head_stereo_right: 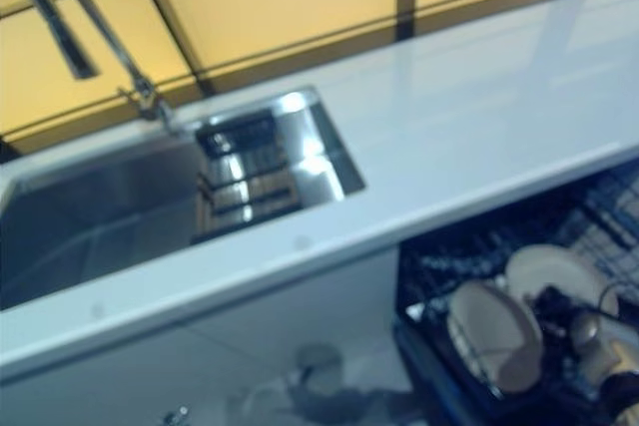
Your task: Take plates into dishwasher
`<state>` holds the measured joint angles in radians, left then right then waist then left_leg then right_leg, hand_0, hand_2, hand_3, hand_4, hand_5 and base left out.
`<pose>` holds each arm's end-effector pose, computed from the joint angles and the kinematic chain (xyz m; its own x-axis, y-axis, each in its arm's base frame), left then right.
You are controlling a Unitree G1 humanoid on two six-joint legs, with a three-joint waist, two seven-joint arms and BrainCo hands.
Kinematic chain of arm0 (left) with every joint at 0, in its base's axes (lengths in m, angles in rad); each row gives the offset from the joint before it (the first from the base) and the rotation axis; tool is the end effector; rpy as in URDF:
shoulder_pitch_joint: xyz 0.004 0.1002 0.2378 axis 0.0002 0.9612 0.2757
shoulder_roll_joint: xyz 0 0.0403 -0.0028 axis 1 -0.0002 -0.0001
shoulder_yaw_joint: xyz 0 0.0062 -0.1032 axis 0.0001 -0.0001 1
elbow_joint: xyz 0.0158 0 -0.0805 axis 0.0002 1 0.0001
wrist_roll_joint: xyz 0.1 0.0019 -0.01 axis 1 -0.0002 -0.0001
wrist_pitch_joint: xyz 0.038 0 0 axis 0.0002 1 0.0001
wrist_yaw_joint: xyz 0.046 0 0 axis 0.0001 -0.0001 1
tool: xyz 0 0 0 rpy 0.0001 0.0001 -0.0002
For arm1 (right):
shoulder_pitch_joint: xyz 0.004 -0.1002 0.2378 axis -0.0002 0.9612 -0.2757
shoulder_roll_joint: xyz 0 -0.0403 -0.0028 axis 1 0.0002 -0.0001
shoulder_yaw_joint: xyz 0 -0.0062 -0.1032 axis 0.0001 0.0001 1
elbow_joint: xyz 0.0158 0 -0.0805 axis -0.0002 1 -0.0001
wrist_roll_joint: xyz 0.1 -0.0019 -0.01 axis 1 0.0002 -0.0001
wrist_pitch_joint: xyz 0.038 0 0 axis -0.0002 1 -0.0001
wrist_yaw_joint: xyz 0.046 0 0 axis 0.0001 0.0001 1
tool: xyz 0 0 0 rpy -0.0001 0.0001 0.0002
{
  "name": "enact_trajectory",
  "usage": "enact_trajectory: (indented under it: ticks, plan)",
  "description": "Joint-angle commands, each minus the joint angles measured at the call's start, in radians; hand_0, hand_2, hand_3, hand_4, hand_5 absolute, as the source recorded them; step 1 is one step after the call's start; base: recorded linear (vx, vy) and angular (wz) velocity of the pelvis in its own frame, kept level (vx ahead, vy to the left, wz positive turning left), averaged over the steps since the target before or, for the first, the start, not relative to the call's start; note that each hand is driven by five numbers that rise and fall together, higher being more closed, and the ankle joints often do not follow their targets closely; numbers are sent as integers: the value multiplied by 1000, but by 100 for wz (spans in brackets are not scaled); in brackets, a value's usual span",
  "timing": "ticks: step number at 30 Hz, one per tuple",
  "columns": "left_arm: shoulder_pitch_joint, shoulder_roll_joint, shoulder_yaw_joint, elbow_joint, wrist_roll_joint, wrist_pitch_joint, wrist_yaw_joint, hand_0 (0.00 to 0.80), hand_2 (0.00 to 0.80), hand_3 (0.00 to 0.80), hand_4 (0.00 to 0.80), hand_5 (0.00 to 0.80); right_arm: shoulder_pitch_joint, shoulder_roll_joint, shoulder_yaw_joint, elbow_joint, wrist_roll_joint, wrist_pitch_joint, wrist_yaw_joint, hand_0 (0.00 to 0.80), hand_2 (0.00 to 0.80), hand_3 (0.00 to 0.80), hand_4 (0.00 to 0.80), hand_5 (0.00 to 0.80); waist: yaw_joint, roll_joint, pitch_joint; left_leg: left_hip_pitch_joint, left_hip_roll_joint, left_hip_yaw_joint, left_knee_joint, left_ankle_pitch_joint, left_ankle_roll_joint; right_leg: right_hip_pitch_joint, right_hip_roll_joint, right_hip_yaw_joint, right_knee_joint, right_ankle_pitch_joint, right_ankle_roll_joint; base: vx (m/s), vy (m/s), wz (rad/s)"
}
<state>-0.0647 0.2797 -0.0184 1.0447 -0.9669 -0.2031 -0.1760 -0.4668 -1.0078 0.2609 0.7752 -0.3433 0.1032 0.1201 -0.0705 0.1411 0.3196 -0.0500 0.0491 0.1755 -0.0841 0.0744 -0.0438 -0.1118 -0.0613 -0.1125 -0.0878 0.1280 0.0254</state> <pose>0.1307 0.2468 -0.0850 0.7515 0.2305 -0.6181 -0.5499 0.7366 -0.3938 0.2453 -0.3750 0.1266 0.8427 -0.4500 -0.2955 -0.1875 0.2692 -0.9447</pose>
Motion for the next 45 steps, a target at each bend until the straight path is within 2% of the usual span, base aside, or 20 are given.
enact_trajectory:
  ticks: [1, 10, 11, 12, 25, 30, 35, 38, 42, 45]
  plan:
    - [-39, 62, -11, 20, -22, -16, 8, 0, 0, 0, 0, 0, -25, -78, -6, -51, -21, 32, -31, 800, 800, 800, 800, 800, -17, -122, -22, 34, 20, -10, -3, -40, -21, 3, -61, 37, 1, -4, 86, 0, 0, 0]
    - [-19, 67, 16, 29, -9, -18, 19, 0, 0, 0, 0, 0, 32, -149, -83, -106, 47, -2, -44, 800, 800, 800, 800, 800, -30, -160, -41, 44, 34, 5, -3, -42, -21, 10, -47, 48, 1, -4, 87, 14, -1, -3]
    - [-19, 66, 16, 29, -8, -18, 19, 0, 0, 0, 0, 0, 33, -150, -84, -108, 47, 0, -43, 684, 684, 684, 684, 684, -30, -160, -41, 45, 34, 5, -3, -42, -21, 11, -47, 48, 1, -5, 87, 9, 0, -4]
    - [-17, 65, 17, 29, -6, -18, 21, 0, 0, 0, 0, 0, 33, -150, -88, -113, 60, -2, -56, 0, 0, 0, 0, 0, -31, -162, -44, 46, 35, 6, -3, -43, -21, 12, -46, 48, 1, -5, 87, 0, 0, 0]
    - [18, 55, 31, 54, 28, -2, 47, 0, 0, 0, 0, 0, 9, -233, -144, -75, 172, 49, -4, 0, 0, 0, 0, 0, -29, -200, -104, 77, 43, 8, -3, -49, -22, 47, -30, 50, 1, -15, 83, 29, 33, -2]
    - [26, 47, 63, 88, 58, 9, 35, 0, 0, 0, 0, 0, 108, -255, -254, 4, 244, 11, 9, 0, 0, 0, 0, 0, -30, -229, -154, 103, 43, 11, -3, -62, -16, 67, -25, 54, 1, -17, 86, 57, 84, 0]
    - [44, 41, 73, 119, 124, 27, 64, 0, 0, 0, 0, 0, 196, -261, -352, 4, 290, -1, 17, 0, 0, 0, 0, 0, -30, -240, -180, 123, 37, 18, -3, -74, -8, 84, -24, 63, 1, -18, 85, 21, 133, -5]
    - [49, 43, 70, 153, 201, 48, 76, 0, 0, 0, 0, 0, 237, -261, -403, 9, 313, -12, 23, 0, 0, 0, 0, 0, -31, -246, -192, 135, 22, 17, -3, -82, 5, 98, -27, 70, 1, -18, 86, -6, 197, -13]
    - [41, 46, 27, 188, 345, 52, 100, 0, 0, 0, 0, 0, 285, -259, -446, 57, 332, -27, 24, 0, 0, 0, 0, 0, -32, -255, -212, 145, -16, -13, -3, -99, 39, 117, -40, 106, 5, -4, 98, 3, 272, -6]
    - [31, 60, -21, 188, 434, 58, 124, 0, 0, 0, 0, 0, 343, -239, -491, 88, 343, -18, 33, 0, 0, 0, 0, 0, -44, -268, -213, 153, -26, 14, -3, -103, 53, 92, -57, 125, 4, 40, 130, 27, 178, -2]
